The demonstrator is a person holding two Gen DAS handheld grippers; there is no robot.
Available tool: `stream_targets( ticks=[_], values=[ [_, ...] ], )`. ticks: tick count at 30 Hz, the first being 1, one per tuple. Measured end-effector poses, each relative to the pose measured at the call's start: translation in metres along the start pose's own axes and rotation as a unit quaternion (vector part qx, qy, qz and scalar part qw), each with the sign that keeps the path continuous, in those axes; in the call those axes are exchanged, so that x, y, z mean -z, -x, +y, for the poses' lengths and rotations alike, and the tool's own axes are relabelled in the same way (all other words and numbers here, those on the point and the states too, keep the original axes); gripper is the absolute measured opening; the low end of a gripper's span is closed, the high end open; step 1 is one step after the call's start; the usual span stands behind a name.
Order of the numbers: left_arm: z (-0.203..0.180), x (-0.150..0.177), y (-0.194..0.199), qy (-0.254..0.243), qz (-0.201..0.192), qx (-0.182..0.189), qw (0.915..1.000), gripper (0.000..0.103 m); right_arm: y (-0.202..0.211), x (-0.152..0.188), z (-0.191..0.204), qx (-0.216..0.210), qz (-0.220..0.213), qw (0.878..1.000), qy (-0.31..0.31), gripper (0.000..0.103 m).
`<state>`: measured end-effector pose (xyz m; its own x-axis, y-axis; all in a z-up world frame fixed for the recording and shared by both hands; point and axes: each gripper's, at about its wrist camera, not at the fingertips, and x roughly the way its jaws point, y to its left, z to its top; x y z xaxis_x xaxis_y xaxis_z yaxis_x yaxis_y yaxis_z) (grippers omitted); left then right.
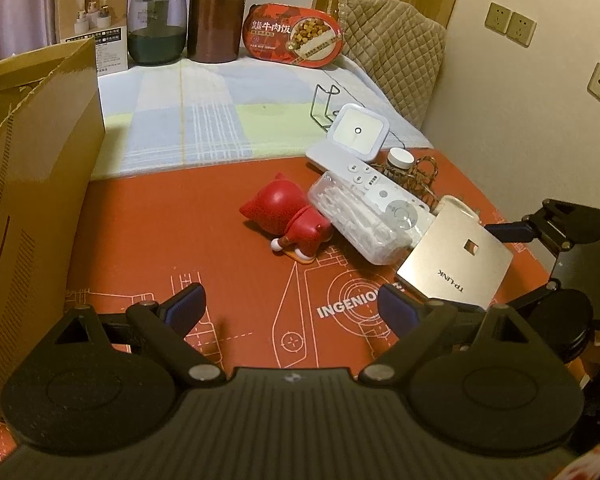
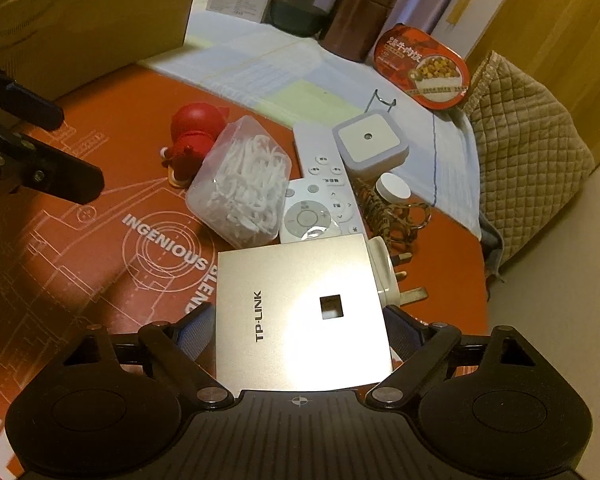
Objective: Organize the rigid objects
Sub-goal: 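Lift the router with the right gripper while the left gripper grasps the clear floss-pick box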
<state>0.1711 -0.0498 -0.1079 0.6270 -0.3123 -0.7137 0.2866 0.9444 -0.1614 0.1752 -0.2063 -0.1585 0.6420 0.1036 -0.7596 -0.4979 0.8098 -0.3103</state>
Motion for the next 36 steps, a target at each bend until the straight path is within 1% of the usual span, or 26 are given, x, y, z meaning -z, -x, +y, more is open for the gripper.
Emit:
stream_targets(
  ticks=[6,11,19,22,27,29,31,34,36],
  values=[
    [0.003,-0.001,0.001,0.011,-0.006,-0.002,0.9999,0.090,0.013,-0.001,-0.007,-0.002,-0.022,0.999,-0.038,0.086],
    [0.004,-0.003,0.003,0.014,-0.012,-0.006,0.9998,0.090,0.022,-0.002,-0.014,-0.016,-0.037,0.996,-0.079,0.086],
    [0.000,-0.007,-0.003,0.013,-0.017,-0.004,0.9998,0.090,0.034,-0.005,-0.033,-0.008,-0.063,0.990,-0.130,0.086],
    [-0.006,-0.012,-0.009,0.007,-0.024,0.007,0.9997,0.090,0.037,-0.006,-0.040,-0.003,-0.067,0.987,-0.144,0.086],
    [-0.022,-0.020,-0.022,-0.009,-0.028,0.028,0.9992,0.079,0.039,-0.004,-0.054,0.011,-0.070,0.984,-0.166,0.086],
    [-0.031,-0.022,-0.028,-0.025,-0.030,0.033,0.9987,0.077,0.040,-0.001,-0.060,0.015,-0.068,0.982,-0.176,0.086],
    [-0.041,-0.026,-0.032,-0.070,-0.041,0.041,0.9959,0.077,0.039,0.001,-0.064,0.018,-0.065,0.981,-0.182,0.086],
    [-0.051,-0.032,-0.041,-0.137,-0.041,0.048,0.9886,0.079,0.040,0.005,-0.069,0.018,-0.063,0.980,-0.189,0.086],
    [-0.053,-0.037,-0.048,-0.171,-0.035,0.051,0.9833,0.084,0.041,0.007,-0.071,0.017,-0.063,0.979,-0.192,0.086]
  ],
)
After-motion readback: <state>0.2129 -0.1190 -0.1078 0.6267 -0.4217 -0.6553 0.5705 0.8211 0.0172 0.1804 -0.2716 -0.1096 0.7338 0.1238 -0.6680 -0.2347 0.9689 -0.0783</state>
